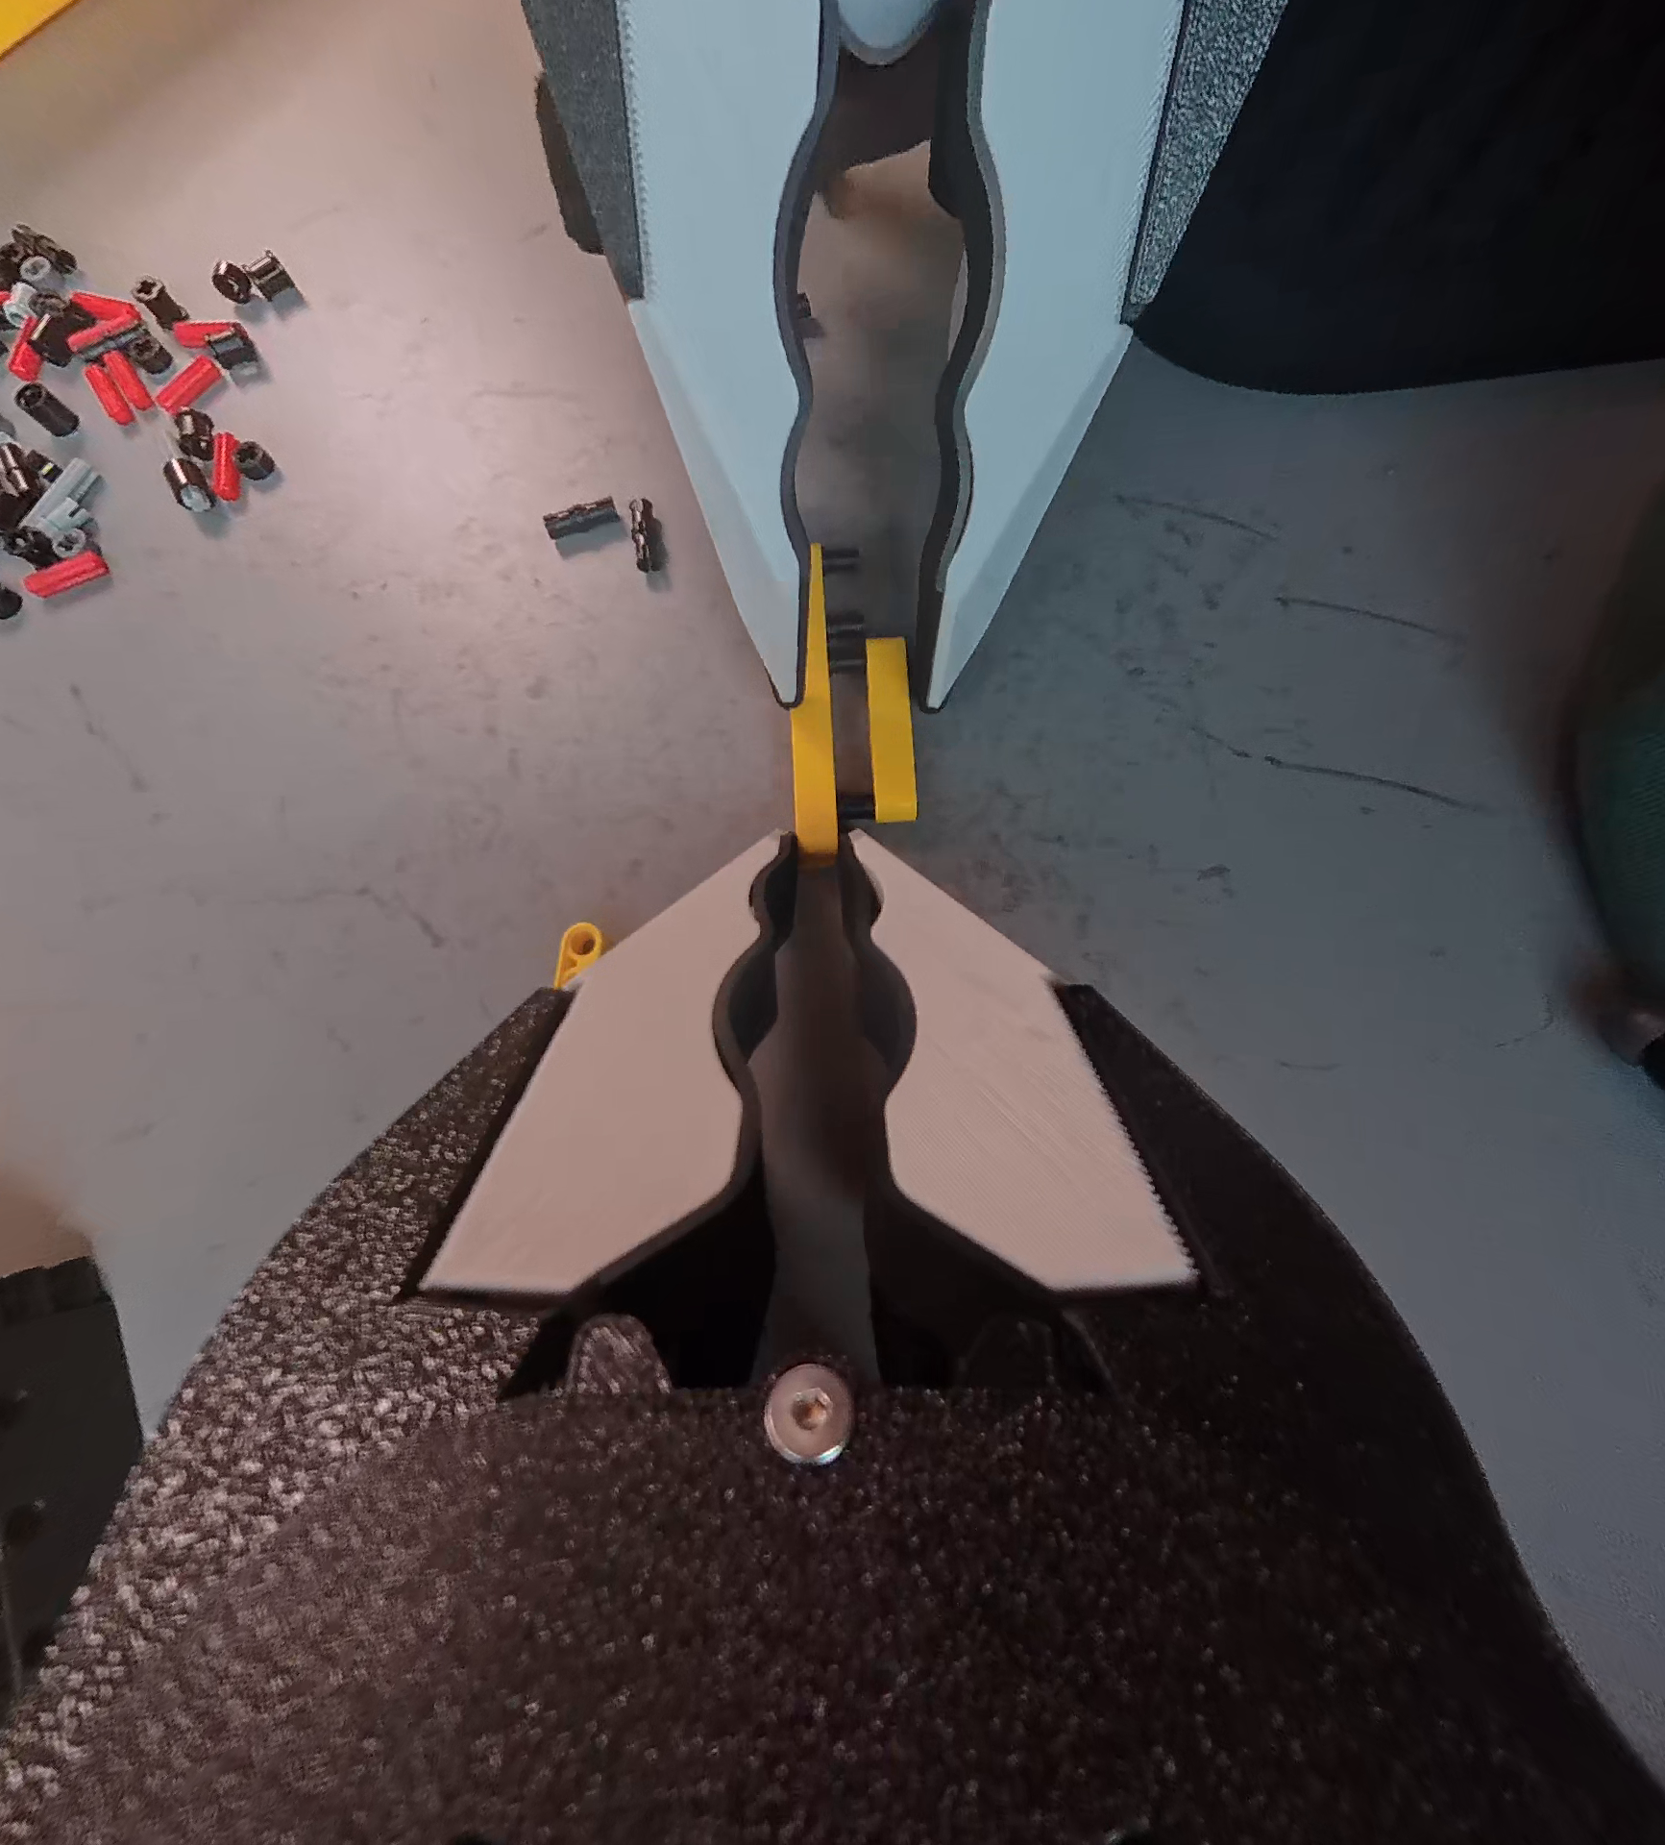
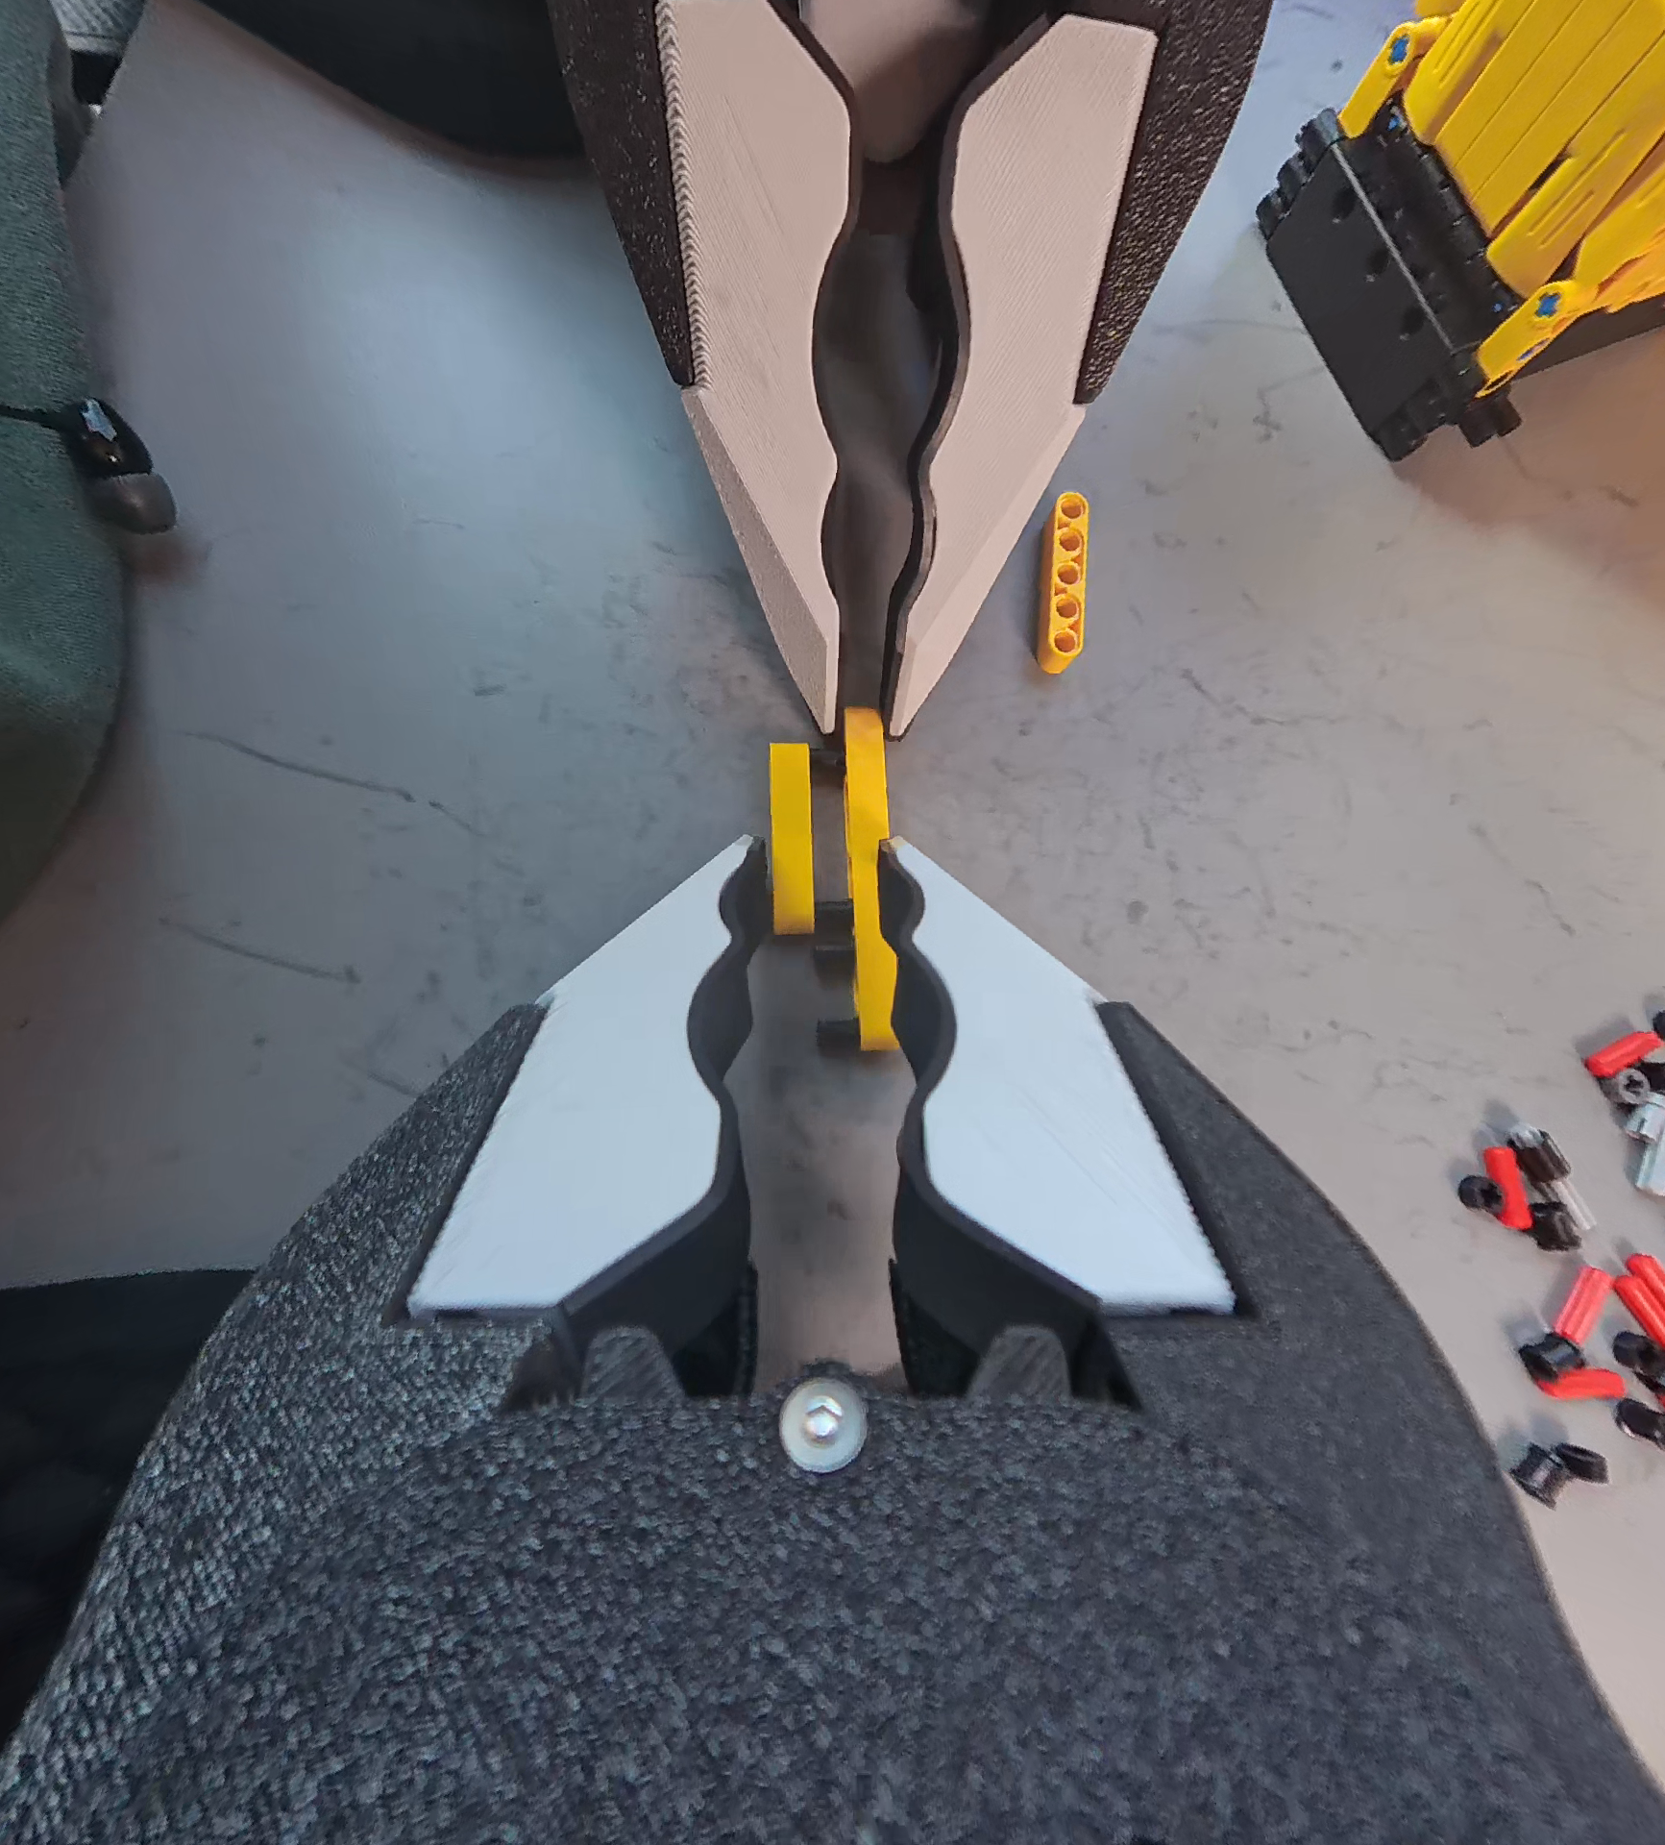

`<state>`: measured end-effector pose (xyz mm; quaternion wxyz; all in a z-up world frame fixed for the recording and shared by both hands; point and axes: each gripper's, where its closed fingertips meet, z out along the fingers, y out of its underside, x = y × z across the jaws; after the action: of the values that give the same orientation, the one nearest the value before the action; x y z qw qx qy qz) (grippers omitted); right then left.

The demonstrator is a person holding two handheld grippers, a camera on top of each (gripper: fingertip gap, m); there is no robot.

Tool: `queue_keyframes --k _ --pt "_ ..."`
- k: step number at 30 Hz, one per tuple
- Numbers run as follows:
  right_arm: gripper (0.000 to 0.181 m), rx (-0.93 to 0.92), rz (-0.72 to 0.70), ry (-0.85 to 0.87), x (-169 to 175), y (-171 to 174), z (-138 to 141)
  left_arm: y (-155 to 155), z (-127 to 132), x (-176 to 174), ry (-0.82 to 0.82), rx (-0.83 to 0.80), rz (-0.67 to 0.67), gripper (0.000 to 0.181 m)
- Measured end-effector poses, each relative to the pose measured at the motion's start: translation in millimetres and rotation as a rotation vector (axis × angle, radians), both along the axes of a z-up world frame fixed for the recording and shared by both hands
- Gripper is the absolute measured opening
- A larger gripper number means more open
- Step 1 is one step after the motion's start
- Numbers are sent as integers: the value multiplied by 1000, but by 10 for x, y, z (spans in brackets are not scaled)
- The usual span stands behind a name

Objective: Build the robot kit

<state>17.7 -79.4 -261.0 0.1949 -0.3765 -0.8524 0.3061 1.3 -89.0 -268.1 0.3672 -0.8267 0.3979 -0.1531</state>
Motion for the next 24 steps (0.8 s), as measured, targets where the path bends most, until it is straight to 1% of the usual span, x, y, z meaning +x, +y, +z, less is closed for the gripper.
queue_keyframes --k 4,12,16,19,22,24 --pt "22 5 -1 4 -7 4 0 -11 1 -10 -7 -7 -3 9" --pt "31 1 -6 4 -9 39 10 -47 81 -31 -67 -17 -1 28" --pt "32 2 -11 -12 -16 50 -39 -50 33 30 -52 -35 -3 34" --pt "30 -18 -5 -14 -22 15 -46 -45 3 75 -32 -36 -6 32" --pt "23 -39 2 -26 -8 -10 -52 -30 -1 99 -25 -31 4 29" --pt "23 -45 0 -25 -15 -13 -53 -24 0 124 -26 -31 8 24"
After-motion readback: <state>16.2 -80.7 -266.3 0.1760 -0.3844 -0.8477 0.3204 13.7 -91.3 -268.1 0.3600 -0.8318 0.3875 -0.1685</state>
